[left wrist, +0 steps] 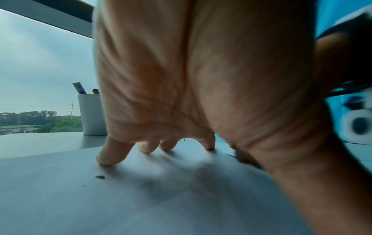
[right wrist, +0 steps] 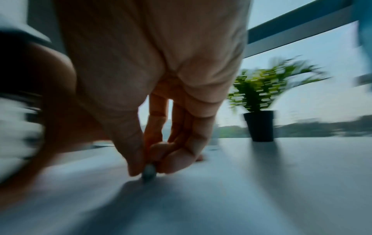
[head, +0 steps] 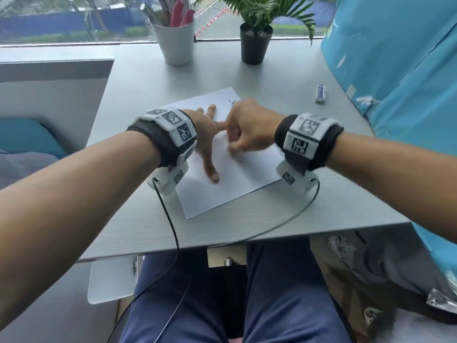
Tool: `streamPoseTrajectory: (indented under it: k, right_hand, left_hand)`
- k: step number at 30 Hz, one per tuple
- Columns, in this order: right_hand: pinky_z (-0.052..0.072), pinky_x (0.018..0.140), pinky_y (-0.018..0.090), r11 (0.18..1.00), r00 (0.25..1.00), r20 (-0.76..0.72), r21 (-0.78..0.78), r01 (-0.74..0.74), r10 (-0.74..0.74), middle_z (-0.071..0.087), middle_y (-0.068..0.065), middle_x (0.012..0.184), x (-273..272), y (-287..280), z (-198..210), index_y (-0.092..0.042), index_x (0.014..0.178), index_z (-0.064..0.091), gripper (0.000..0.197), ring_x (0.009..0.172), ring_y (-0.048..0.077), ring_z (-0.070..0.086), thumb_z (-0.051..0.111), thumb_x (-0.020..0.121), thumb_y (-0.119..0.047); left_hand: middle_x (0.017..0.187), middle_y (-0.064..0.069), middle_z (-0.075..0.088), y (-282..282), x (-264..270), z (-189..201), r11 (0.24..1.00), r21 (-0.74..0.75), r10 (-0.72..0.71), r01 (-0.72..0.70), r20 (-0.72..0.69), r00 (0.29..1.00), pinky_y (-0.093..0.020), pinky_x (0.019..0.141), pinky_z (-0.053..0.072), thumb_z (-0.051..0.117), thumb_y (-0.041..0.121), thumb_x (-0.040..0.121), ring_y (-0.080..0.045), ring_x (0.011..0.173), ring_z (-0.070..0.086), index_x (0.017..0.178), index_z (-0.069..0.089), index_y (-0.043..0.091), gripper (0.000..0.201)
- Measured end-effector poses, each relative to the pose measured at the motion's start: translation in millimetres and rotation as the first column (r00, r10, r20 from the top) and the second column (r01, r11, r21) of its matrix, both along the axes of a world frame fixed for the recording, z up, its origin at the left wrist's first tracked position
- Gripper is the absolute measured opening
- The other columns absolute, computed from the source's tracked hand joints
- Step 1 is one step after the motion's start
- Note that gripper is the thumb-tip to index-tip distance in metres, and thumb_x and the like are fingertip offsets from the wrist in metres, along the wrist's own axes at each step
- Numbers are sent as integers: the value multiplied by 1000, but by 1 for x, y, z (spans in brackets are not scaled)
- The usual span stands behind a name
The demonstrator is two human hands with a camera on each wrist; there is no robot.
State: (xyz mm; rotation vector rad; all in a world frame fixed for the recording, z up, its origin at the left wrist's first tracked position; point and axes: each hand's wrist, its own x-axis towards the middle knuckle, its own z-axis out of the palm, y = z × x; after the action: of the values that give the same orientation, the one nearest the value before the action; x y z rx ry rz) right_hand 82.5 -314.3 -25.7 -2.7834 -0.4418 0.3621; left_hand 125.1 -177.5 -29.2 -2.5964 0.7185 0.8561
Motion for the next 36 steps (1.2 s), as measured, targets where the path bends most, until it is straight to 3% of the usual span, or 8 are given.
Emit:
streamPoseTrajectory:
  k: [3,7,14,18,21,25,29,36]
  right_hand:
    - [44,51,17,996,992,-93,37,-85,88,63,-12,58,-11,6,-4,-26,59,66,19,55,1,58,80,71,-25]
    - [45,54,22,990,992,-17,59,128,-127,66,-3,58,25,-23,4,-18,68,74,10,52,9,61,82,70,-22]
    - [43,53,19,983,982,57,-14,182,-181,64,-4,69,22,-38,5,-12,80,74,9,65,12,58,76,77,-20]
    - [41,56,21,991,991,16,3,134,-134,56,-9,68,5,-38,0,-13,76,72,8,61,4,52,77,75,-19]
    - [44,58,24,994,994,24,35,106,-107,51,-12,70,-9,-34,-8,-11,70,70,10,60,4,51,78,74,-17]
    - [45,58,23,992,992,37,55,115,-117,55,-9,68,-15,-34,-11,-11,70,70,9,62,10,55,77,73,-16]
    - [52,63,29,997,994,79,10,78,-78,55,-9,69,-12,-21,-2,-11,73,70,6,67,13,58,75,76,-12]
    - [52,57,20,986,998,28,155,-60,56,68,-5,67,3,31,3,-14,76,74,6,58,4,63,79,72,-13]
  left_hand:
    - [160,-12,-32,2,2,-1,1000,13,-19,19,-10,1000,-63,120,11,87,73,39,-37,151,-15,155,-13,43,156]
    - [163,-6,-28,2,1,-1,1000,-19,2,-2,1,1000,-62,119,17,89,70,35,-31,153,-13,147,-19,57,156]
    - [161,-4,-31,8,4,-1,998,-46,-43,43,-17,999,-67,116,17,91,65,38,-30,151,-20,143,-24,61,156]
    - [163,6,-28,28,8,3,991,-81,-113,107,-67,991,-64,120,2,95,59,40,-19,150,-22,148,-19,56,157]
    - [166,3,-16,50,7,11,979,-173,-108,104,-11,994,-54,121,-8,96,46,51,-16,152,-15,157,-4,42,146]
    - [167,3,11,77,-14,11,930,-361,-29,73,124,992,-41,122,8,86,29,76,-21,152,15,159,17,29,108]
    - [163,0,28,84,-45,-7,870,-493,71,-4,117,991,-35,121,21,79,55,76,-22,148,25,157,28,23,101]
    - [166,0,4,76,-53,-29,874,-473,137,-110,23,990,-56,121,18,71,88,49,-24,153,6,157,11,23,139]
